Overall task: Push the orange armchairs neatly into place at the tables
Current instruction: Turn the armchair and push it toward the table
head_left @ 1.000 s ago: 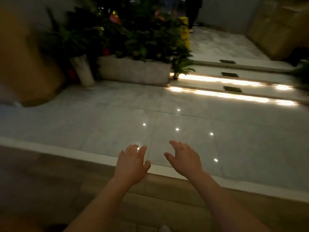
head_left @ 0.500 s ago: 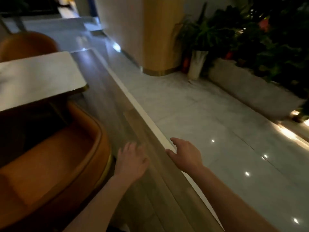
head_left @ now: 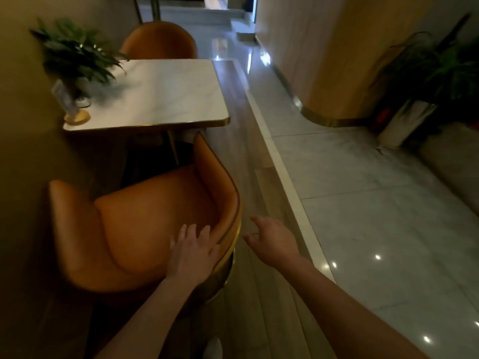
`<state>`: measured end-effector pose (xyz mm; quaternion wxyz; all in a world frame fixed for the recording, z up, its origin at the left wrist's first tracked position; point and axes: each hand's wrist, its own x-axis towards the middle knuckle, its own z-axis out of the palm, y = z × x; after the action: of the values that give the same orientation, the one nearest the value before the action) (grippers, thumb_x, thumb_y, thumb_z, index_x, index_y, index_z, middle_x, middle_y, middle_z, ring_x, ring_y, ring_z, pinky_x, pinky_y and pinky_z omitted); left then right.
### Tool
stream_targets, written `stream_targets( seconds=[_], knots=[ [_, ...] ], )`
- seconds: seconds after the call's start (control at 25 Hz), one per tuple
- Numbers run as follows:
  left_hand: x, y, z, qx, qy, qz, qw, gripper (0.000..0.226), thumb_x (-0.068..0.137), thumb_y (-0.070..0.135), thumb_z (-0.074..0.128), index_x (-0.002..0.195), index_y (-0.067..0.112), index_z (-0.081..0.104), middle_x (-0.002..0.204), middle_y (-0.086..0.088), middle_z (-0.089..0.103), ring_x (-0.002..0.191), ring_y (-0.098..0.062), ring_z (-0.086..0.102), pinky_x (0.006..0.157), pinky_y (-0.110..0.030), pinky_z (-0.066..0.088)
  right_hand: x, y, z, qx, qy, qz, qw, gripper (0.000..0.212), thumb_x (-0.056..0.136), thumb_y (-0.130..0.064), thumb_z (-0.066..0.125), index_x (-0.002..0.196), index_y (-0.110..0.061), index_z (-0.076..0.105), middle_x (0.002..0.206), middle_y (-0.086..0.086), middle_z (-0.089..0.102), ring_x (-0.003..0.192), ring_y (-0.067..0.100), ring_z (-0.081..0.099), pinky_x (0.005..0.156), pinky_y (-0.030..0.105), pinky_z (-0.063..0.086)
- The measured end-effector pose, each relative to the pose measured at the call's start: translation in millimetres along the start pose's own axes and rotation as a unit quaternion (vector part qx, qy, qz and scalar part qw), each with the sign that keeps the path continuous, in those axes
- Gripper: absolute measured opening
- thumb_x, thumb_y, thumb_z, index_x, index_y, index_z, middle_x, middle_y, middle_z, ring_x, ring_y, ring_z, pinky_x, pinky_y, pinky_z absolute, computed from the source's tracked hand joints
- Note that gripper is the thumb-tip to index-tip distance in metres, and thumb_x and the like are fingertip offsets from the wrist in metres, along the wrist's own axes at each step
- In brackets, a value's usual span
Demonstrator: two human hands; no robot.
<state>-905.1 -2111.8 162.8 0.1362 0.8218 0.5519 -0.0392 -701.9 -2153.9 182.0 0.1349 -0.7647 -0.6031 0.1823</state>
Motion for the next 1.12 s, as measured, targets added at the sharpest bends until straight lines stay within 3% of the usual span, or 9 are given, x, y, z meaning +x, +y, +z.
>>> stream_targets(
  seconds=[0.16, 0.36, 0.48, 0.64, 0.76, 0.88, 1.12],
  knots=[
    [10.8, -49.3, 13.7, -0.003, -0.019, -0.074, 0.997, 0.064, 0.098, 0.06, 0.024, 0.151, 0.024, 0.029, 0.148, -0.009, 0.042, 0.135, -0.026, 0.037, 0.111, -0.049, 0.033, 47.6, -17.9, 33.9, -0.007, -0.049, -0.028, 0.998, 0.044, 0.092, -0.045, 0.056, 0.131, -0.023, 0.054, 0.121, 0.002, 0.061, 0.116, 0.024, 0.054, 0.09, 0.04, 0.051],
    [11.2, -87.3, 49.5, -0.002, -0.038, -0.165, 0.985, 0.064, 0.098, 0.059, 0.021, 0.146, 0.021, 0.04, 0.138, -0.01, 0.05, 0.125, -0.026, 0.044, 0.101, -0.047, 0.039, 109.9, -12.3, 65.7, -0.04, -0.113, -0.068, 0.99, 0.053, 0.093, -0.046, 0.055, 0.141, -0.023, 0.049, 0.142, 0.003, 0.05, 0.133, 0.026, 0.041, 0.105, 0.043, 0.044],
    [11.3, -91.6, 76.1, -0.024, -0.055, -0.228, 0.972, 0.067, 0.097, 0.063, 0.015, 0.145, 0.024, 0.041, 0.14, -0.008, 0.048, 0.128, -0.026, 0.043, 0.105, -0.049, 0.036, 143.4, -2.8, 93.2, -0.093, -0.172, -0.153, 0.969, 0.056, 0.095, -0.051, 0.051, 0.145, -0.025, 0.045, 0.149, 0.0, 0.044, 0.138, 0.024, 0.036, 0.109, 0.043, 0.039],
    [14.5, -89.0, 93.5, -0.054, -0.019, -0.296, 0.954, 0.081, 0.087, 0.067, 0.002, 0.14, 0.026, 0.048, 0.147, -0.005, 0.046, 0.135, -0.024, 0.04, 0.116, -0.052, 0.021, 169.2, 8.5, 127.6, -0.12, -0.225, -0.247, 0.935, 0.05, 0.098, -0.056, 0.04, 0.134, -0.026, 0.056, 0.136, -0.001, 0.057, 0.129, 0.024, 0.046, 0.109, 0.042, 0.036],
    [16.5, -87.4, 101.3, -0.056, -0.006, -0.321, 0.945, 0.069, 0.092, 0.065, 0.015, 0.146, 0.03, 0.042, 0.155, -0.001, 0.038, 0.142, -0.021, 0.033, 0.119, -0.052, 0.012, 172.6, 19.6, 141.5, -0.113, -0.191, -0.301, 0.928, 0.047, 0.1, -0.054, 0.03, 0.112, -0.031, 0.069, 0.111, -0.006, 0.068, 0.109, 0.018, 0.057, 0.108, 0.042, 0.035],
    [17.2, -88.1, 106.3, -0.058, 0.031, -0.331, 0.941, 0.072, 0.084, 0.066, 0.015, 0.14, 0.035, 0.048, 0.15, 0.001, 0.047, 0.138, -0.02, 0.04, 0.118, -0.052, 0.018, 167.0, 26.8, 152.4, -0.083, -0.119, -0.312, 0.939, 0.046, 0.097, -0.049, 0.032, 0.092, -0.029, 0.073, 0.092, -0.01, 0.071, 0.093, 0.014, 0.06, 0.097, 0.035, 0.039],
    [22.1, -98.2, 116.5, -0.06, 0.037, -0.332, 0.941, 0.065, 0.08, 0.066, 0.03, 0.136, 0.04, 0.052, 0.145, 0.002, 0.051, 0.134, -0.021, 0.044, 0.113, -0.049, 0.03, 166.2, 26.4, 166.3, -0.076, -0.044, -0.285, 0.954, 0.036, 0.091, -0.04, 0.044, 0.072, -0.026, 0.071, 0.074, -0.009, 0.068, 0.078, 0.013, 0.058, 0.082, 0.033, 0.043]
  ],
)
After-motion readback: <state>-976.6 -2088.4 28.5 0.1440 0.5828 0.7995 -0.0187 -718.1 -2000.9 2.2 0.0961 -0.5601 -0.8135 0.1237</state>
